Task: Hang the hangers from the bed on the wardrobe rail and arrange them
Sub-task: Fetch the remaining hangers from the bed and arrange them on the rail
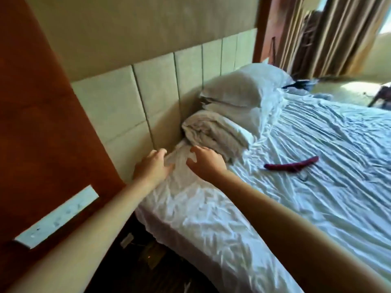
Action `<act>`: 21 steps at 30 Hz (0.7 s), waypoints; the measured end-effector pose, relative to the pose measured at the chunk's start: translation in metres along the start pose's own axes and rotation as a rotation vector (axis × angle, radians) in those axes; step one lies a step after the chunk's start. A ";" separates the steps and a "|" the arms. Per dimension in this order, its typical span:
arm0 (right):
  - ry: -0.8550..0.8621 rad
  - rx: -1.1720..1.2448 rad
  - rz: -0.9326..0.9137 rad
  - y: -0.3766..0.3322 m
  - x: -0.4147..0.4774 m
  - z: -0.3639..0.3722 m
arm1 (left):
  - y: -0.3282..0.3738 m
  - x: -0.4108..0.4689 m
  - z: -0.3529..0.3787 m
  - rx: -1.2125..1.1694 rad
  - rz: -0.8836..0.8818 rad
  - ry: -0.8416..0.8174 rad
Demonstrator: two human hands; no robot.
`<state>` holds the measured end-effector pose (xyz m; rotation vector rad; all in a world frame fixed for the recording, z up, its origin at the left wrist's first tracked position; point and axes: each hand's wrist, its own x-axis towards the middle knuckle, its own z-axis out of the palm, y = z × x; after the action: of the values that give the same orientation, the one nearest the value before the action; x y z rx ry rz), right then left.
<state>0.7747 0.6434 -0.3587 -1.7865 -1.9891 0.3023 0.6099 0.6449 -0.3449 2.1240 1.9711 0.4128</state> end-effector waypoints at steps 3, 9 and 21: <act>0.005 -0.009 0.144 0.108 -0.020 -0.023 | 0.090 0.018 0.062 -0.020 0.096 -0.109; 0.000 -0.068 0.444 0.282 -0.087 -0.060 | 0.226 0.032 0.162 -0.006 0.247 -0.310; 0.016 -0.130 0.886 0.481 -0.144 -0.107 | 0.423 0.090 0.319 0.019 0.524 -0.534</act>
<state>1.2580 0.5549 -0.5062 -2.6505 -1.1030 0.4214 1.1220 0.7109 -0.4938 2.4206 1.1318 -0.1009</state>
